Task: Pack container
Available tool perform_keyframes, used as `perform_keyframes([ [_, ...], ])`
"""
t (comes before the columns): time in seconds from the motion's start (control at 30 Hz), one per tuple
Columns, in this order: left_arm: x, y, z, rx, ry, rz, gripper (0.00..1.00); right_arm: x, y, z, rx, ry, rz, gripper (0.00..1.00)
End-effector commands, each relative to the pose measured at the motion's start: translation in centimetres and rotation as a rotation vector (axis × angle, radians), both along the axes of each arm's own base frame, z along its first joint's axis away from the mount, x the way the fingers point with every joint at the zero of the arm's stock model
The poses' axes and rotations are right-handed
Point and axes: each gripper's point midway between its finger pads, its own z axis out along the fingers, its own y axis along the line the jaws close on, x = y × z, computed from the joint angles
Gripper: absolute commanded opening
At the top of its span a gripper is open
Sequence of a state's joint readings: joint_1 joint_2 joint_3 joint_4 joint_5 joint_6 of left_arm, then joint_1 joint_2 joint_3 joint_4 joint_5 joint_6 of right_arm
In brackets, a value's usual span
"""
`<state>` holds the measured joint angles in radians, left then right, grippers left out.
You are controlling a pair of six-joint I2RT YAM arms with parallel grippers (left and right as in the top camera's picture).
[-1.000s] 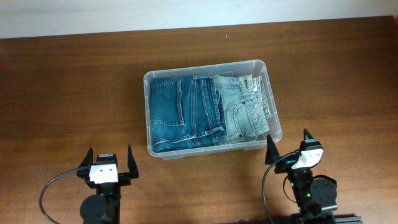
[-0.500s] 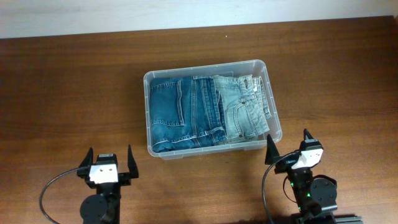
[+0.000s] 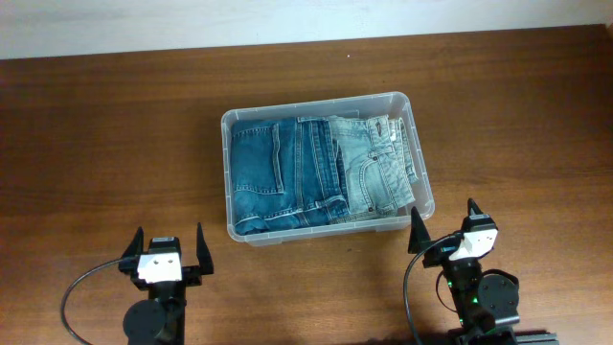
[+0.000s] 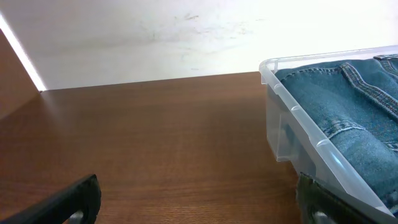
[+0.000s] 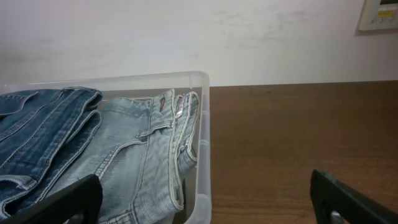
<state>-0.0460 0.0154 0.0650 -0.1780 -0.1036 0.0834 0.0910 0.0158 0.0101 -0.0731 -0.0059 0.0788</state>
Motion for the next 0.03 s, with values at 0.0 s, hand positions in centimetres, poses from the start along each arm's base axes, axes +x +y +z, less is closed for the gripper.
perform_keyframes([
  [0.0, 0.02, -0.03, -0.30, 0.011, 0.001, -0.006, 0.99, -0.03, -0.06, -0.16, 0.004, 0.002, 0.000, 0.98],
])
